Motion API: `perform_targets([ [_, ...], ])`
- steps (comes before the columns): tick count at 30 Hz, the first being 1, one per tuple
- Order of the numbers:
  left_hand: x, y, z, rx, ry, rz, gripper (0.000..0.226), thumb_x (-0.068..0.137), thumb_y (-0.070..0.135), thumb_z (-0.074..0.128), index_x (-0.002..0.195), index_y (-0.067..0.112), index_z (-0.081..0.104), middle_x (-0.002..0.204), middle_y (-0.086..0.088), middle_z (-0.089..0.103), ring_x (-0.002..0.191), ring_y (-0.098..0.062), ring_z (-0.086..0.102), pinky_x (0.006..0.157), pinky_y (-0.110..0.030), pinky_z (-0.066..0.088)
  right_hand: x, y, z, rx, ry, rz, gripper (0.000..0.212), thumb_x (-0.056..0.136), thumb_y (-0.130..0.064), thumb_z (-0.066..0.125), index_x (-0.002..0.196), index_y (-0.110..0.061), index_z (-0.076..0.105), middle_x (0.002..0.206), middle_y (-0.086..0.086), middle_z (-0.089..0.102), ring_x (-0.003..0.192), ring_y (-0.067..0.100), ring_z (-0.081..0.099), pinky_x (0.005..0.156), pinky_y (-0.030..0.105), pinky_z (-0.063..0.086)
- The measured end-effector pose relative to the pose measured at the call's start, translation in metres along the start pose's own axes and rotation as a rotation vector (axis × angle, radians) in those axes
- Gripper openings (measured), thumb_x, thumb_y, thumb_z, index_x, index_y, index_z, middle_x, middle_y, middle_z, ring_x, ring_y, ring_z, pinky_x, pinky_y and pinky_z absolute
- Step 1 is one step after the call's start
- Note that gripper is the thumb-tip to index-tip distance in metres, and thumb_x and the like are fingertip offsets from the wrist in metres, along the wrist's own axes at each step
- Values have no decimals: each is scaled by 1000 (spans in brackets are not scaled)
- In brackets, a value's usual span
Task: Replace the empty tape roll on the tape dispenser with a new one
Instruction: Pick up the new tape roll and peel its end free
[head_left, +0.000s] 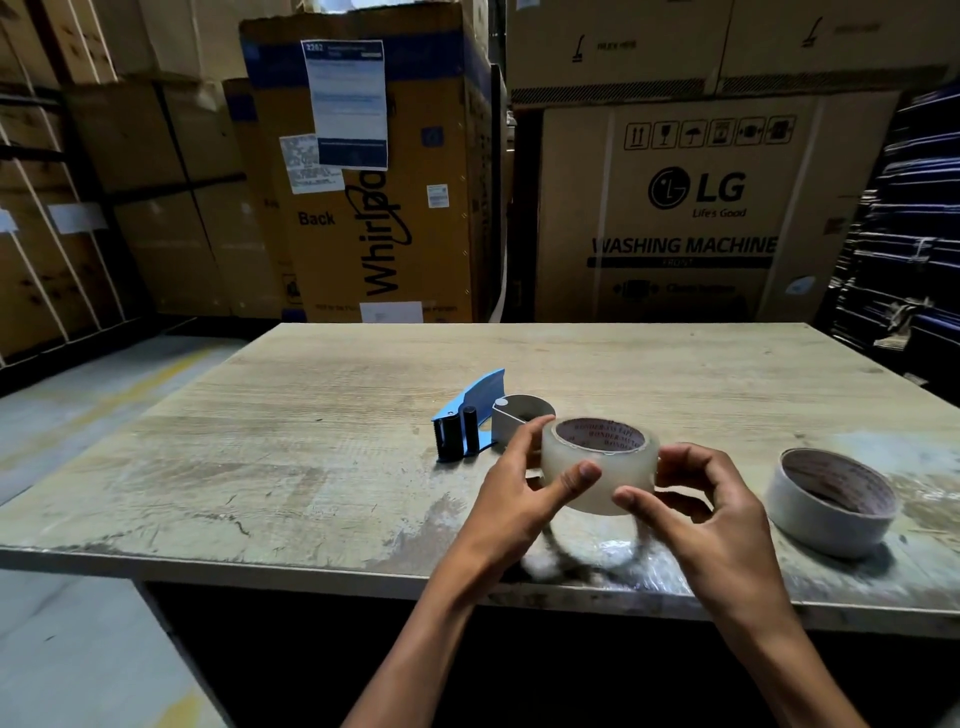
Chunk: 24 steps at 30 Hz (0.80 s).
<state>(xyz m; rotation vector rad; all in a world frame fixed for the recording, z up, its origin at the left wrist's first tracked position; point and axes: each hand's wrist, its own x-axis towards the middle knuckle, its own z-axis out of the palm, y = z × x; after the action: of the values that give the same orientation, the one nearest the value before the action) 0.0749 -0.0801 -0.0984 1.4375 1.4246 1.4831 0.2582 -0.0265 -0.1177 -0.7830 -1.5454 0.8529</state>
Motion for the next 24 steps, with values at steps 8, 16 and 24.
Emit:
perform_targets([
  [8, 0, -1, -1, -59, 27, 4, 76, 67, 55, 79, 134, 32, 52, 126, 12, 66, 115, 0, 61, 90, -23, 55, -8, -6, 2, -74, -5, -38, 47, 62, -62, 83, 88, -29, 62, 84, -5, 64, 78, 23, 66, 72, 57, 59],
  [16, 4, -5, -6, -158, -19, 41, 84, 66, 25, 90, 137, 34, 45, 135, 19, 58, 131, -3, 52, 101, -29, 52, 0, -4, 1, -11, -133, -26, 50, 66, -36, 84, 109, -38, 58, 118, -1, 62, 114, 12, 63, 85, 27, 60],
  [24, 2, -6, -2, -175, -98, 82, 85, 69, 11, 88, 134, 36, 41, 140, 11, 55, 136, -6, 48, 104, -26, 50, 0, -11, -7, 244, -218, 172, 59, 68, -27, 90, 116, -34, 56, 126, 19, 65, 110, 33, 70, 77, 42, 62],
])
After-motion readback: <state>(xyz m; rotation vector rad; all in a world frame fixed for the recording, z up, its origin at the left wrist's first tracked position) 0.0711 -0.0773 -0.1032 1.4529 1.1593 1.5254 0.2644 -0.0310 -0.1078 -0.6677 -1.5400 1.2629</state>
